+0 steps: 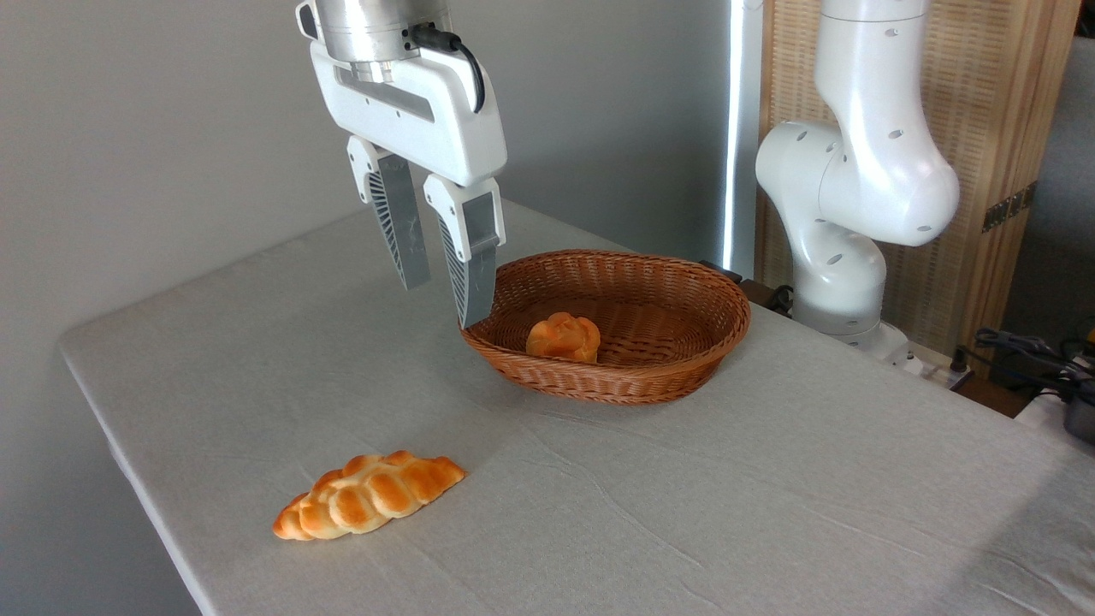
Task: Put bread into the basket
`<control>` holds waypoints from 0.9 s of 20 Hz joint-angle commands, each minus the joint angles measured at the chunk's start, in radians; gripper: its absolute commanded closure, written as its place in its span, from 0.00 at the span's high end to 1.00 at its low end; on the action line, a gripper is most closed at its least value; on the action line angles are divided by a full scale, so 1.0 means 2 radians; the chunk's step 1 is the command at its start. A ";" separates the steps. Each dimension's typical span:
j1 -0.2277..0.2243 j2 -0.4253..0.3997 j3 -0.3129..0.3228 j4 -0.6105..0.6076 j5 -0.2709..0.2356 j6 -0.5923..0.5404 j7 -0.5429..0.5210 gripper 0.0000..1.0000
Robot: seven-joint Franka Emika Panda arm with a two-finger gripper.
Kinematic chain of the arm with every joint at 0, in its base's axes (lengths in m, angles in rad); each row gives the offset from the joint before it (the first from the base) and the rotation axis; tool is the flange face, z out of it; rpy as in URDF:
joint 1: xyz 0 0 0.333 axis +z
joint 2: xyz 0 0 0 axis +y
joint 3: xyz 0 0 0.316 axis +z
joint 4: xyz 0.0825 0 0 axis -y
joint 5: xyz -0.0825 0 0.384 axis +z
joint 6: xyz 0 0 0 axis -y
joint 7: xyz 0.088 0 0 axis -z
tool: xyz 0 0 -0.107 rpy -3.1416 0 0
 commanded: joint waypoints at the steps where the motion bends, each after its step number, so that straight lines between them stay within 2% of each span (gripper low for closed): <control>1: -0.004 0.009 0.004 0.014 0.007 0.003 -0.006 1.00; 18: -0.004 0.010 0.002 0.014 0.009 0.005 -0.009 1.00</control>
